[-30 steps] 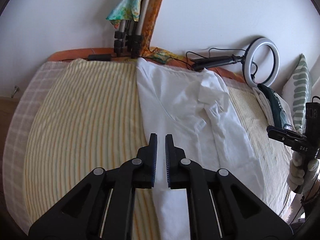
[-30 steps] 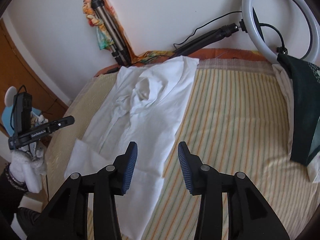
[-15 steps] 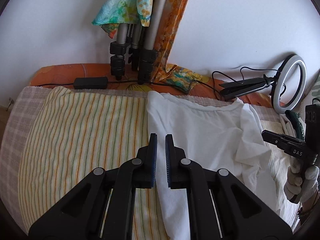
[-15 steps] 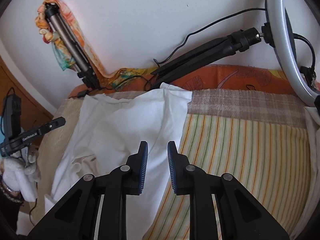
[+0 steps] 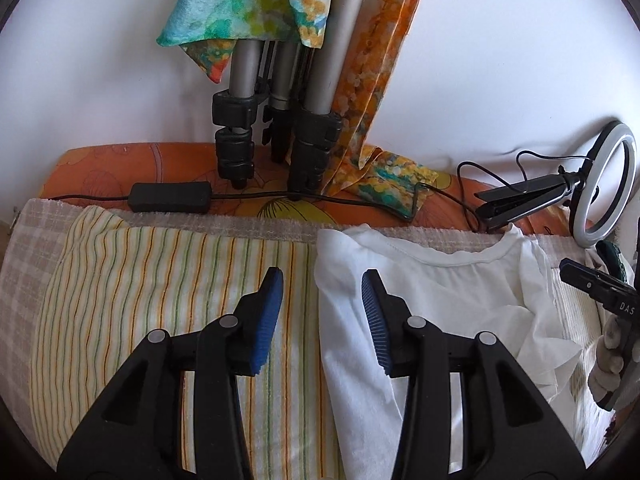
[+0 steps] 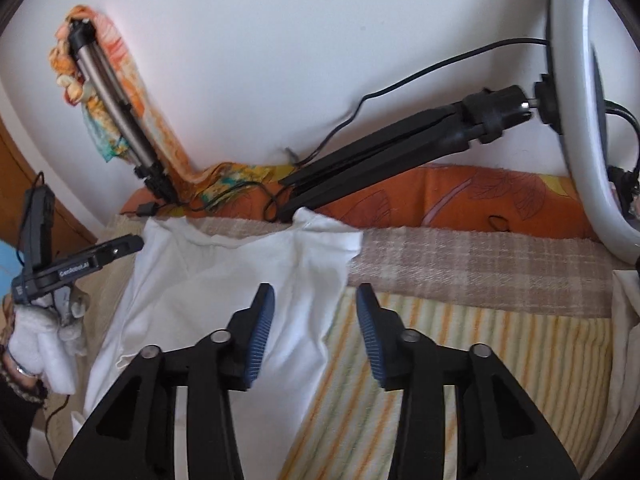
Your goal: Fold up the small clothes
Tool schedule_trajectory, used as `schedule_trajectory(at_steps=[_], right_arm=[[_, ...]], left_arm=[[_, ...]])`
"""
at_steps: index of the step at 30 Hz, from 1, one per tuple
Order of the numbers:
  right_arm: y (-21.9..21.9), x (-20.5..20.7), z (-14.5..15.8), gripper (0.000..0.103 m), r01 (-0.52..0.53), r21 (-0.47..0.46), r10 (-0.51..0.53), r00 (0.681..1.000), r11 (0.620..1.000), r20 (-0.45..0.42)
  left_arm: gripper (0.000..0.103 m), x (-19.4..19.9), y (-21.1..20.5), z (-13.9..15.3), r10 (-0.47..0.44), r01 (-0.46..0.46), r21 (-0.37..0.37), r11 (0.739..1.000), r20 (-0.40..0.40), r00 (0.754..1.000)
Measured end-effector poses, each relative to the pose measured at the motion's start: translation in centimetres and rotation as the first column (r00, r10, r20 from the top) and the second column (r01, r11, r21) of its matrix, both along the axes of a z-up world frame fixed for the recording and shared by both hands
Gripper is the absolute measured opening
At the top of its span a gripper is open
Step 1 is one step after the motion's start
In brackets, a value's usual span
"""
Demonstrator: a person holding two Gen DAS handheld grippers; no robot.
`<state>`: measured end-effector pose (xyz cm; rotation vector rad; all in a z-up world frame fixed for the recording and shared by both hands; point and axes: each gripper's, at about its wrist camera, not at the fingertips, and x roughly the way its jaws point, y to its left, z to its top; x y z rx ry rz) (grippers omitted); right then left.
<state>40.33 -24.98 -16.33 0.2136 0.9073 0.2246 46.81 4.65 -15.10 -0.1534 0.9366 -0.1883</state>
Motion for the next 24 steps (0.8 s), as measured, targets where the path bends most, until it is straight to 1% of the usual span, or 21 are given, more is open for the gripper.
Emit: schedule_trajectory(at_steps=[3, 4, 5, 6, 8, 9, 10, 11, 12, 13, 14, 16, 20, 24], right_arm=[[-1.1, 1.2, -0.9, 0.045, 0.016, 0.075, -0.013, 0.999, 0.997, -0.038], [-1.0, 1.7, -1.2, 0.045, 0.015, 0.080, -0.011, 0.999, 0.997, -0.047], [-0.8, 2.0, -1.4, 0.045, 0.018, 0.073, -0.015, 0.999, 0.997, -0.053], [-0.4, 2.4, -1.6, 0.043, 0.018, 0.063, -0.014, 0.998, 0.998, -0.055], [0.4, 2.8, -1.5, 0.042, 0.007, 0.043, -0.005, 0.999, 0.999, -0.043], [0.8, 3.0, -1.5, 0.039, -0.006, 0.040, 0.008, 0.999, 0.999, -0.042], [1.4, 3.2, -1.5, 0.036, -0.020, 0.038, 0.022, 0.999, 0.999, -0.045], [1.9, 3.4, -1.6, 0.030, -0.032, 0.030, 0.034, 0.998, 0.999, -0.048], [2.4, 3.5, -1.6, 0.021, -0.042, 0.011, 0.043, 0.998, 0.999, -0.047], [2.9, 3.5, -1.5, 0.015, -0.049, -0.017, 0.049, 0.998, 0.999, -0.043], [3.2, 3.5, -1.4, 0.007, -0.055, -0.035, 0.054, 0.998, 0.998, -0.038], [3.5, 3.1, -1.1, 0.003, -0.056, -0.036, 0.055, 0.998, 0.998, -0.023], [3.0, 1.9, 0.6, 0.002, -0.057, -0.007, 0.057, 0.998, 0.998, 0.024], [2.8, -0.3, 3.0, 0.002, -0.071, 0.008, 0.071, 0.995, 0.997, 0.073]], left_arm=[[0.041, 0.6, -0.6, -0.6, -0.007, 0.008, 0.014, 1.000, -0.007, 1.000], [0.041, 0.9, -0.8, -0.8, -0.008, 0.008, 0.016, 1.000, -0.014, 1.000], [0.041, 1.1, -1.0, -1.1, -0.007, 0.007, 0.015, 1.000, -0.018, 1.000], [0.041, 1.3, -1.3, -1.2, -0.003, 0.003, 0.019, 1.000, -0.011, 1.000], [0.041, 1.3, -1.8, -1.2, -0.006, 0.006, 0.037, 0.999, 0.007, 1.000], [0.041, 1.2, -2.0, -1.2, -0.007, 0.006, 0.044, 0.999, 0.012, 1.000], [0.036, 1.2, -2.2, -1.2, -0.013, 0.012, 0.048, 0.999, 0.016, 1.000], [0.029, 1.2, -2.4, -1.1, -0.023, 0.022, 0.048, 0.999, 0.019, 1.000], [0.016, 1.3, -2.7, -1.1, -0.029, 0.028, 0.049, 0.998, 0.024, 0.999], [0.007, 1.3, -3.0, -1.0, -0.037, 0.035, 0.055, 0.998, 0.030, 0.999], [0.005, 1.3, -3.6, -0.9, -0.046, 0.044, 0.066, 0.997, 0.038, 0.998], [0.003, 1.2, -4.2, -0.5, -0.058, 0.053, 0.081, 0.995, 0.055, 0.997], [0.002, 0.2, -4.5, 1.1, -0.066, 0.064, 0.027, 0.998, 0.082, 0.994], [0.002, -1.8, -4.3, 3.5, -0.069, 0.068, 0.008, 0.998, 0.114, 0.991]])
